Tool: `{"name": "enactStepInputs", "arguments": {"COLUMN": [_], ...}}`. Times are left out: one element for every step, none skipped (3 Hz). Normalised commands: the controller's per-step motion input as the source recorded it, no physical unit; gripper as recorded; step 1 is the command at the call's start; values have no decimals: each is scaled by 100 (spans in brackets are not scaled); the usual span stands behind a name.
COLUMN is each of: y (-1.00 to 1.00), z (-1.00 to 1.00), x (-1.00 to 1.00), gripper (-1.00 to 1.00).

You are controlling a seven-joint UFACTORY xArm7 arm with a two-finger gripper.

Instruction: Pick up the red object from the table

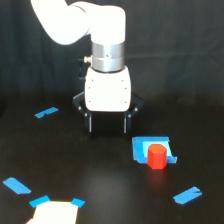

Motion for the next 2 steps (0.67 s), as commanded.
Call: {"name": "enactStepInputs", "arguments": {"y": [-100,100], "z": [-100,-100], "x": [100,-100], "gripper": [100,100]}}
